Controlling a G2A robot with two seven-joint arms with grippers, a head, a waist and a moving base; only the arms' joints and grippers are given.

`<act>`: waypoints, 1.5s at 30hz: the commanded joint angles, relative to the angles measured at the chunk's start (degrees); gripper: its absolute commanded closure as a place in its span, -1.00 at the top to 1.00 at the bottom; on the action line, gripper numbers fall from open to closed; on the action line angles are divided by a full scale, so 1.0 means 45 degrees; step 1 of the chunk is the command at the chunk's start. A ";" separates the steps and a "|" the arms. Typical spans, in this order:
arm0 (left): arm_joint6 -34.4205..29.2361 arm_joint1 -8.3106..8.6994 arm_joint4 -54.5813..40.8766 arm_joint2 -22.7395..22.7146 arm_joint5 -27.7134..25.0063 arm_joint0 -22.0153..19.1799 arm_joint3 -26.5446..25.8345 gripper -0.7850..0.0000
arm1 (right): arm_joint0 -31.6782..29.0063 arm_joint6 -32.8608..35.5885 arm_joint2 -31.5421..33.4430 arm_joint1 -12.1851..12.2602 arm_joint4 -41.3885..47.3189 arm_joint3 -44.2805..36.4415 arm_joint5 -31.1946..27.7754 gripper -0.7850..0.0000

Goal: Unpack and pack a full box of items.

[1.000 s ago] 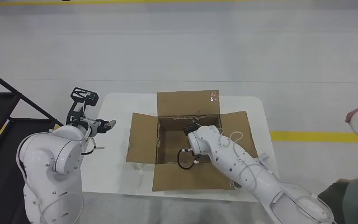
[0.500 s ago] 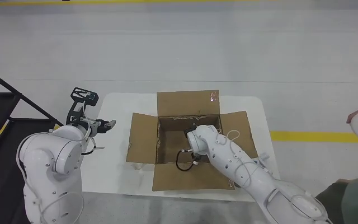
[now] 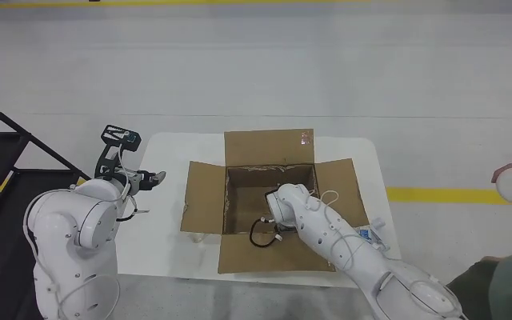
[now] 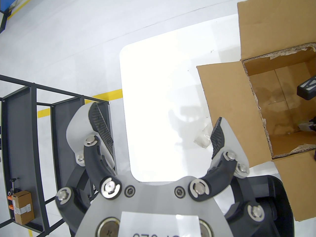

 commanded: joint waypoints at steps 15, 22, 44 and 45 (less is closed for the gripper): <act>0.0000 0.0000 0.0000 0.0000 0.0000 0.0000 0.0000 1.00 | -0.0088 -0.0403 0.0156 -0.0351 -0.0164 0.0946 -0.0196 0.56; 0.0000 0.0000 0.0000 0.0000 0.0000 0.0000 0.0000 1.00 | -0.0020 -0.0578 0.0199 -0.0549 -0.0135 0.1466 -0.0372 0.49; 0.0000 0.0000 0.0000 0.0000 0.0000 0.0000 0.0000 1.00 | 0.0344 -0.1124 0.0635 -0.0945 -0.0368 0.1749 -0.0431 -1.00; 0.0000 0.0000 0.0000 0.0000 0.0000 0.0000 0.0000 1.00 | 0.0356 -0.1154 0.0707 -0.0919 -0.0425 0.1594 -0.0414 -1.00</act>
